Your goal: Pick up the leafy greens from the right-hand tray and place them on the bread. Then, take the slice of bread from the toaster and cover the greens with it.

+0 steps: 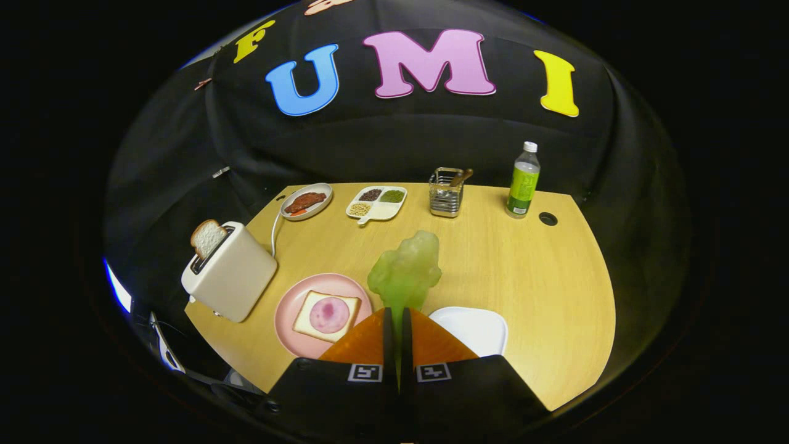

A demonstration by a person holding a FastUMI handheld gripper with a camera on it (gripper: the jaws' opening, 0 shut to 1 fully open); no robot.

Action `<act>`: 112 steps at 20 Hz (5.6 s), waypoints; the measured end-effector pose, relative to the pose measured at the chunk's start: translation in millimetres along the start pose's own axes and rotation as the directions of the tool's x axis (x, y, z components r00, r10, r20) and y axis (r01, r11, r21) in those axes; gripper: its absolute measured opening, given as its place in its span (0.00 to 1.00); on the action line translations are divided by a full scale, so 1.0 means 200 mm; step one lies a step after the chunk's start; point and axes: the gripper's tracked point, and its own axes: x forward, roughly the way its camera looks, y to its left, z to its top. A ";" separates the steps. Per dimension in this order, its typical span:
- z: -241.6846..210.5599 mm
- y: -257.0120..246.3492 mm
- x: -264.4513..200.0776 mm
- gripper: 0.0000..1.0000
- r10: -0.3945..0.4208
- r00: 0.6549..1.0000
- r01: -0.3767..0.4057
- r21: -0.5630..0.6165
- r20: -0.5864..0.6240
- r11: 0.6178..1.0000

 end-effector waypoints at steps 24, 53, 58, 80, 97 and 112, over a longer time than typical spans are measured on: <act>-0.35 0.62 0.51 0.08 -0.004 0.976 -0.022 -0.118 -0.217 0.993; -0.11 0.77 0.42 0.99 -0.013 0.995 0.000 -0.124 -0.104 0.992; 0.22 0.98 0.25 0.99 0.042 0.997 -0.028 -0.194 0.067 0.981; 0.49 2.11 0.41 0.99 0.272 0.954 -0.220 -0.317 0.130 0.923; 0.24 2.15 0.76 0.54 0.147 0.989 -0.148 -0.337 -0.029 0.930; 0.35 2.06 0.61 0.13 0.255 0.966 -0.260 -0.190 -0.049 0.947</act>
